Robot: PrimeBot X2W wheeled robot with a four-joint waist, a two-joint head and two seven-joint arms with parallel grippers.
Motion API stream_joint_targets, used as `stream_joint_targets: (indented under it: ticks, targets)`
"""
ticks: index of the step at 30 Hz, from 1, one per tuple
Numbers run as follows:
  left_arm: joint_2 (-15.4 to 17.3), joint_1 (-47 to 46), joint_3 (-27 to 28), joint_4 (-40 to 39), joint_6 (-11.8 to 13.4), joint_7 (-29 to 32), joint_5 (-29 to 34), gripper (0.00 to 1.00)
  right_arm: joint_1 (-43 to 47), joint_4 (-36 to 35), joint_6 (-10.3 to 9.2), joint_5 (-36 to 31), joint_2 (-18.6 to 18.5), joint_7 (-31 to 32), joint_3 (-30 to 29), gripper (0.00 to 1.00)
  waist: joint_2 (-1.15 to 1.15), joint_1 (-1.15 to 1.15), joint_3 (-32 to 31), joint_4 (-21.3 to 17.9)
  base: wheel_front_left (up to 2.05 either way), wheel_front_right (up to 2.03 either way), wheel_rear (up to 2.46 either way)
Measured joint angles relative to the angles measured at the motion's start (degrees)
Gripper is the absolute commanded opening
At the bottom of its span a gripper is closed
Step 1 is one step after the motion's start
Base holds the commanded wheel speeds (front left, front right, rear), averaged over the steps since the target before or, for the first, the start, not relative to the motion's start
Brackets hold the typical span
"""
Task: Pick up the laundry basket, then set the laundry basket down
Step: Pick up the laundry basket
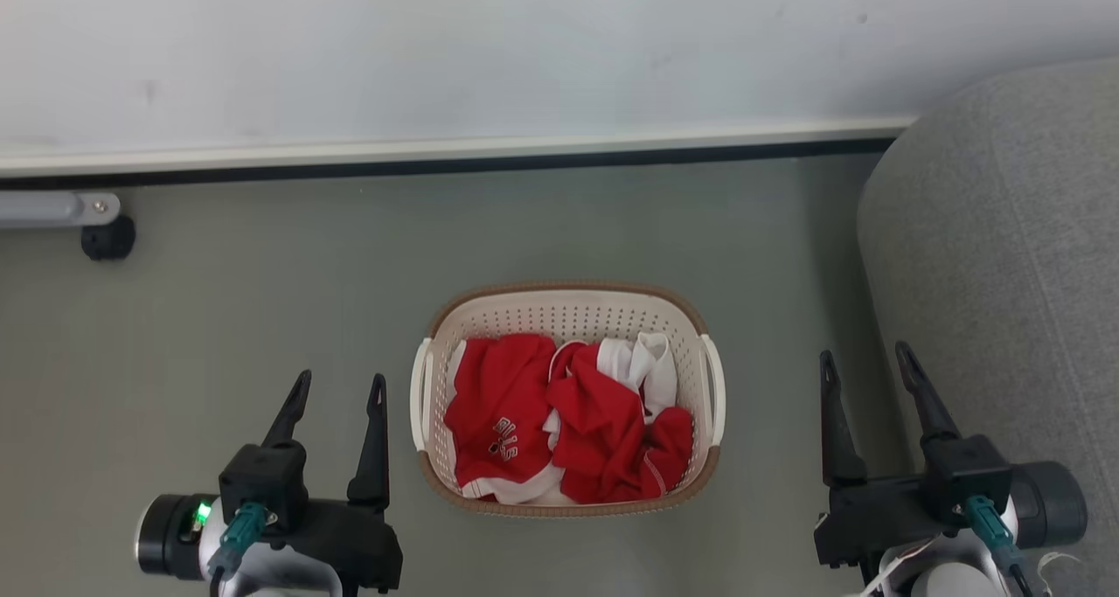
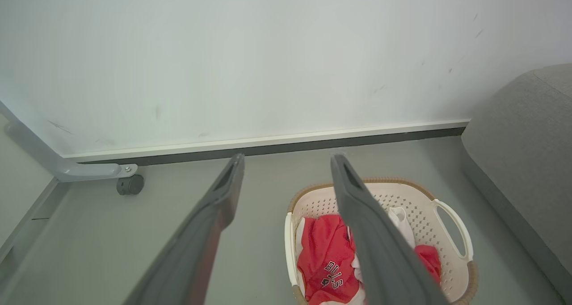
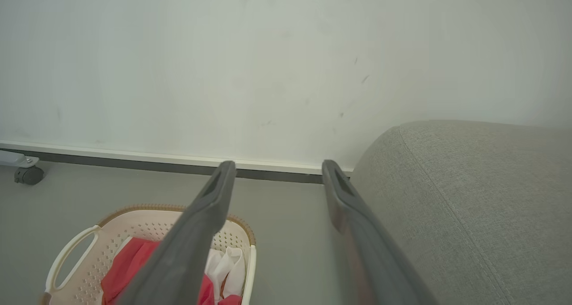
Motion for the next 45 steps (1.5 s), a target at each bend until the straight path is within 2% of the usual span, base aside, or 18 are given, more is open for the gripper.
stream_joint_targets:
  ticks: [33,45]
  targets:
    - [0.90,-10.51,0.22,-1.77,-2.50,0.15,-0.12,1.00,-8.65,-4.97,0.00,-2.87,-0.08,1.49,-0.31,1.00,0.00,0.00,22.95,0.82,0.00,0.00,0.00]
    - [0.35,-14.57,-0.49,-0.21,-3.53,-0.90,-0.11,1.00,-10.90,-5.20,0.00,-3.67,-0.16,1.49,0.03,1.00,0.01,0.00,29.20,1.76,0.00,0.00,0.00]
